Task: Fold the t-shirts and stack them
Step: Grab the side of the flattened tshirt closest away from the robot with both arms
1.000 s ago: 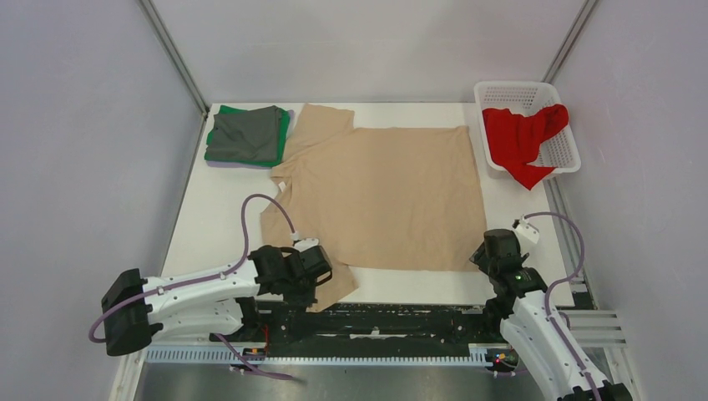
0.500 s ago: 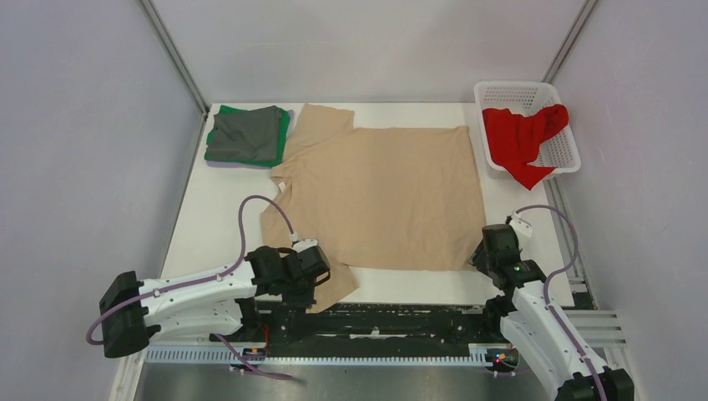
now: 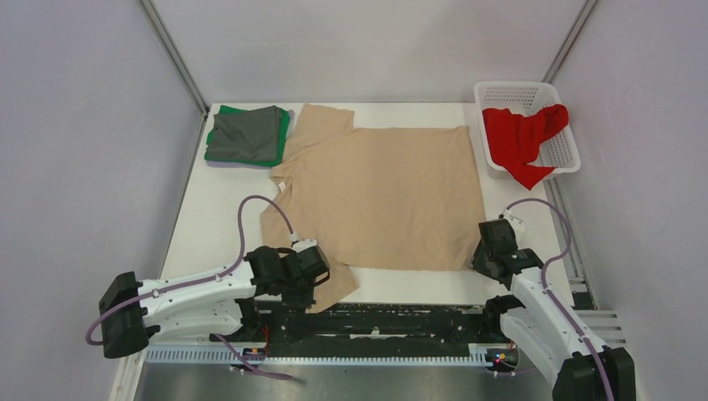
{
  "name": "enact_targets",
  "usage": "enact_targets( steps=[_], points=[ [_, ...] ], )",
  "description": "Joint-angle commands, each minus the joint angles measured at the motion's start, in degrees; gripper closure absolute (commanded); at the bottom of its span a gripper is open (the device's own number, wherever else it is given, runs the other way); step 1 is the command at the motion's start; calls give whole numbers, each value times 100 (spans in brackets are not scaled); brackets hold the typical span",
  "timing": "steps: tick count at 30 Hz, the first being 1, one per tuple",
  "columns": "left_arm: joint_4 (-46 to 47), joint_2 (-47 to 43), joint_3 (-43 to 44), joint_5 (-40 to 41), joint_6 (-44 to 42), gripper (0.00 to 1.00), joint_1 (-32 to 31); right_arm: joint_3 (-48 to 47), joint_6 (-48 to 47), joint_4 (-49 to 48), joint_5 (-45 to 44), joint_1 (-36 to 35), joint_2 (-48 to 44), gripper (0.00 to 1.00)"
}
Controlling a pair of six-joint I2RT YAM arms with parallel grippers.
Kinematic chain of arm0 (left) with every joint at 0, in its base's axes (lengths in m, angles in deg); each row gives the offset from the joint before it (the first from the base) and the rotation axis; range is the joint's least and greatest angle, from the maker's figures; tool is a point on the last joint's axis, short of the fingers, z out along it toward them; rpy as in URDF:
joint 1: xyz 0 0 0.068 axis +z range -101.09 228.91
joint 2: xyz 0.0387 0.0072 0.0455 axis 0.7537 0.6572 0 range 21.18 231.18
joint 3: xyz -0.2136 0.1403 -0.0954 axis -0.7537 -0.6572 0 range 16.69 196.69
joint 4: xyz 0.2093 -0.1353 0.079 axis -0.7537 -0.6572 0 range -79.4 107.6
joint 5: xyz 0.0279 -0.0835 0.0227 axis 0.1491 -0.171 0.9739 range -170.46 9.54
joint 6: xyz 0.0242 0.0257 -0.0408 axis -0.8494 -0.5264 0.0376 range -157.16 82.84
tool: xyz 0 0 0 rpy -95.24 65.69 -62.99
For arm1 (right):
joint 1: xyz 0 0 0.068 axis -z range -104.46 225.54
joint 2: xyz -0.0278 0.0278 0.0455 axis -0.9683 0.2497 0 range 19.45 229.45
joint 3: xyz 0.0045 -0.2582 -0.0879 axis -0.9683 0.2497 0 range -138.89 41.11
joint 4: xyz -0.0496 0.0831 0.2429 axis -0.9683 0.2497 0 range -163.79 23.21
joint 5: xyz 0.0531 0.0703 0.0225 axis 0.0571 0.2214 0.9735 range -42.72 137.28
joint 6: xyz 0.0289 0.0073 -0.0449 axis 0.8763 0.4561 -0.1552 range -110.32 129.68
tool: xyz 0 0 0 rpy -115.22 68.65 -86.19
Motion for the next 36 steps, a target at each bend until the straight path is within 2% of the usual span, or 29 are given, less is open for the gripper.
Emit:
enact_targets(
  steps=[1,4,9,12,17,20,26,30,36],
  points=[
    [-53,-62,68,28,21,98,-11,177,-47,112,191,-6,180,58],
    [-52,-43,77,68,30,98,-13,205,-59,66,252,-23,303,66],
    [-55,49,89,93,-4,98,-14,272,-86,-101,299,-110,424,85],
    [-59,62,98,-58,-70,98,-16,121,-89,5,181,-180,385,100],
    [-663,-143,219,-101,-40,98,-18,-439,-245,877,-207,-204,346,100],
    [-1006,-374,75,-174,139,98,-16,-585,-266,1324,-133,-273,248,100],
    [-994,-752,11,-439,240,98,-18,-858,-212,2081,-228,-420,-139,100],
    [-927,-767,148,-555,61,98,-14,-725,-220,1949,-48,-453,-360,100],
    [-329,-847,181,-602,29,98,-5,-741,-380,1410,66,-455,-377,100]
  ],
)
